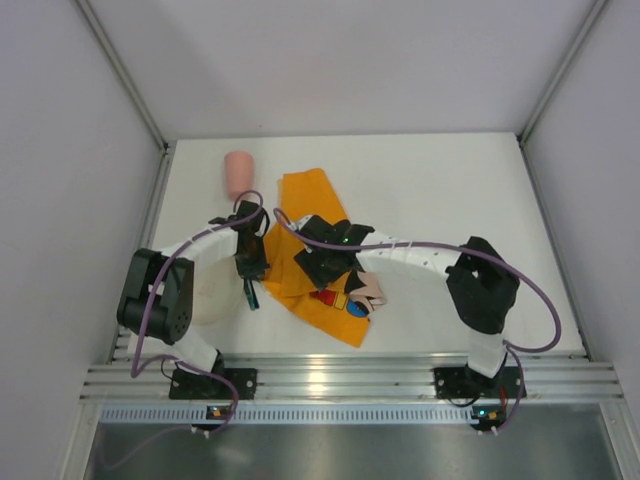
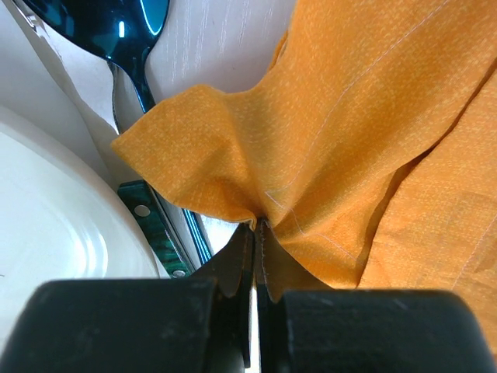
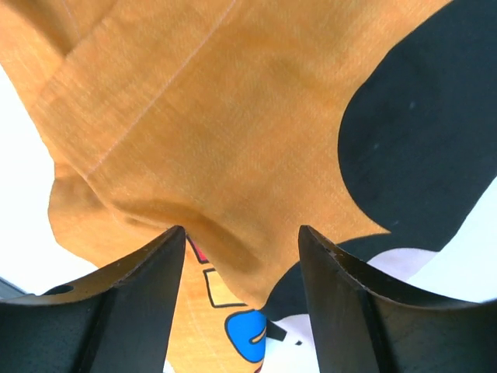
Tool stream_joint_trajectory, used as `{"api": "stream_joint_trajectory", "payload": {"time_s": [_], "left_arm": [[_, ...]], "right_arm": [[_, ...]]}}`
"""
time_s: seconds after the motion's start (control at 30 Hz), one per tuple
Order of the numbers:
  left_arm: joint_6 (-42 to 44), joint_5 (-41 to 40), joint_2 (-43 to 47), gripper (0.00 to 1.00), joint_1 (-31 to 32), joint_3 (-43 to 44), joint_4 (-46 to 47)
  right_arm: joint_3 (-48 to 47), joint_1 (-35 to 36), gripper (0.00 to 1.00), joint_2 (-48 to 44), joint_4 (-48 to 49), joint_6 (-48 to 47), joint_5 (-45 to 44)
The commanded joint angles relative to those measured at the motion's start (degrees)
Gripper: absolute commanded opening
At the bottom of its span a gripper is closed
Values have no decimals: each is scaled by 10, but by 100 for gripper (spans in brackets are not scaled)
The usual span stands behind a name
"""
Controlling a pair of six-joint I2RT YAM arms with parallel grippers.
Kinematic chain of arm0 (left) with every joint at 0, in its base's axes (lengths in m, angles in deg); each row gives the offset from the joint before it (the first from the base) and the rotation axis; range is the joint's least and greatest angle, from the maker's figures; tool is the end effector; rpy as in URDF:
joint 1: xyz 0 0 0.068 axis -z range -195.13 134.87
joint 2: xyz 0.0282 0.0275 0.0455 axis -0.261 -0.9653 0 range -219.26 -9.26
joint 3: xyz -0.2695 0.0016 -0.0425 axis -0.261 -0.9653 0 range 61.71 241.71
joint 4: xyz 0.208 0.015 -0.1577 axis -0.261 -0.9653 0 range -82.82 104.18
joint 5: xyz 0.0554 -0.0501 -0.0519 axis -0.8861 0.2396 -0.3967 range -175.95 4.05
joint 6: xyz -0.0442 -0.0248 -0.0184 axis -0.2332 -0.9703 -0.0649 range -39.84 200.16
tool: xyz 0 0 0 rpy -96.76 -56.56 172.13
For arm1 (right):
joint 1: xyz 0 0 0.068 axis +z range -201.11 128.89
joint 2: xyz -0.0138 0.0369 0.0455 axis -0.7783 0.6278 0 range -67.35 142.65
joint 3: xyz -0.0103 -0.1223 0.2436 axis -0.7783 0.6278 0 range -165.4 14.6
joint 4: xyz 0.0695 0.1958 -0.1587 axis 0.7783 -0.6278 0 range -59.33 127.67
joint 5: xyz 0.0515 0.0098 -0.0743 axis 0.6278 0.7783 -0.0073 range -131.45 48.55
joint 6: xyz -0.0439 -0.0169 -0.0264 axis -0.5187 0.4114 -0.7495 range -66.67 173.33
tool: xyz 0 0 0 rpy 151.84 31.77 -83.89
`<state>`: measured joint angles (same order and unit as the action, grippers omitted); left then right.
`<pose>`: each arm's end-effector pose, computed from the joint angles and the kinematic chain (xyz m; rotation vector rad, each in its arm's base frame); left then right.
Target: Set the dinner table for one person
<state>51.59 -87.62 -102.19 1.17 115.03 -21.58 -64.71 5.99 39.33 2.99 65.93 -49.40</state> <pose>0.2769 -0.0799 0.1611 -0.3147 2.8755 -0.1026 0.2171 0.3266 0.2105 -0.9626 2.4746 0.2262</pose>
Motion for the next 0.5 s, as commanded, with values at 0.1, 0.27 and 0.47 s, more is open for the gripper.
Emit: {"api": "stream_joint_trajectory", "payload": {"time_s": [0.1, 0.27, 0.47], "left_arm": [[-1, -11, -12, 0, 8, 14, -11], [2, -12, -13, 0, 8, 24, -18], [8, -19, -4, 0, 8, 20, -26]], "right_arm": [[-30, -4, 63, 22, -1, -3, -6], [14, -3, 67, 32, 33, 2, 21], [41, 5, 71, 23, 52, 5, 40]]}}
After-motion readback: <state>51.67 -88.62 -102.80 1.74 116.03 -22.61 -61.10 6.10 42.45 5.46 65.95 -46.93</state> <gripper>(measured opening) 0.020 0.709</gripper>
